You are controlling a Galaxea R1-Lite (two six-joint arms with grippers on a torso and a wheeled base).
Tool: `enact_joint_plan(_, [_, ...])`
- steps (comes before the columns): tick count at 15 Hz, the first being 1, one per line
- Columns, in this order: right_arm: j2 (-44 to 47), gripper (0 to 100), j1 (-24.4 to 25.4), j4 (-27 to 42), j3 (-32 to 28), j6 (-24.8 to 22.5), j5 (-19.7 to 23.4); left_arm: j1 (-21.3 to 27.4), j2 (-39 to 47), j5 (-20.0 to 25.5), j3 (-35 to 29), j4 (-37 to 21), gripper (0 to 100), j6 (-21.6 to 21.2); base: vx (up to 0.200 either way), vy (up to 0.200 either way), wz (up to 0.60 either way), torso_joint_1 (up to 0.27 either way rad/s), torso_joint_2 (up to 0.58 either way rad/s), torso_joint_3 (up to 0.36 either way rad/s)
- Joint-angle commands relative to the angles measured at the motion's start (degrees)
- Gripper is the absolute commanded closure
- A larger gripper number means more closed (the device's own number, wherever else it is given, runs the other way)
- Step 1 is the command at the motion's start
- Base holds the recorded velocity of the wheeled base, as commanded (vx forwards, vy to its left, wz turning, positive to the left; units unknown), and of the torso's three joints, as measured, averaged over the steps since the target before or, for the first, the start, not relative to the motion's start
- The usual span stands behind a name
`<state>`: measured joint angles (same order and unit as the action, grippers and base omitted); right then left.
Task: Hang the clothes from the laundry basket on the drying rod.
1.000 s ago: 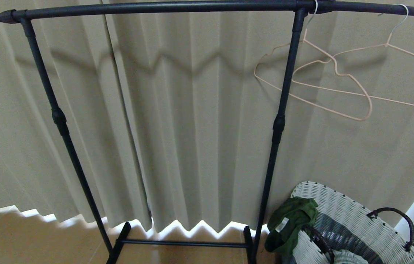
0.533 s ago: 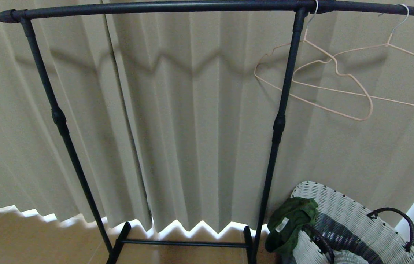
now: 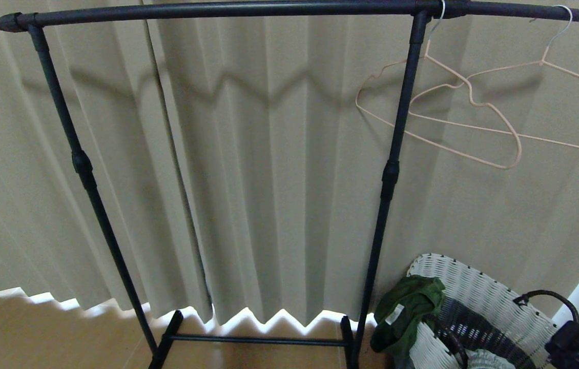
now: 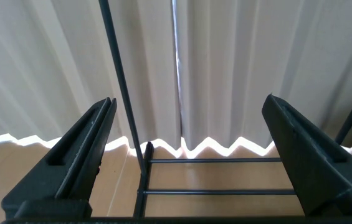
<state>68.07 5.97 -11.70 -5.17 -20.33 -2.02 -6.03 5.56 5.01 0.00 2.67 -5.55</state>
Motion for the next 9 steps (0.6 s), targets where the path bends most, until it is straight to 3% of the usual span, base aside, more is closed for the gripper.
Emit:
enact_joint_plan(1, [17.80, 0, 0.00, -7.19, -0.90, -0.32, -3.78, 0.06, -0.02, 0.00, 0.00, 0.05, 0, 0.01, 0.000, 0.000, 0.00, 0.000, 0.00, 0.000])
enact_joint_plan(4, [30.37, 0, -1.40, -19.76, -0.90, -0.41, -4.13, -0.03, -0.02, 0.00, 0.00, -0.03, 0, 0.10, 0.000, 0.000, 0.00, 0.000, 0.00, 0.000])
enact_joint_plan(9, [35.55, 0, -4.66, -22.66, -2.30, -3.75, -5.36, -0.03, -0.02, 0.09, 0.00, -0.03, 0, 0.10, 0.000, 0.000, 0.00, 0.000, 0.00, 0.000])
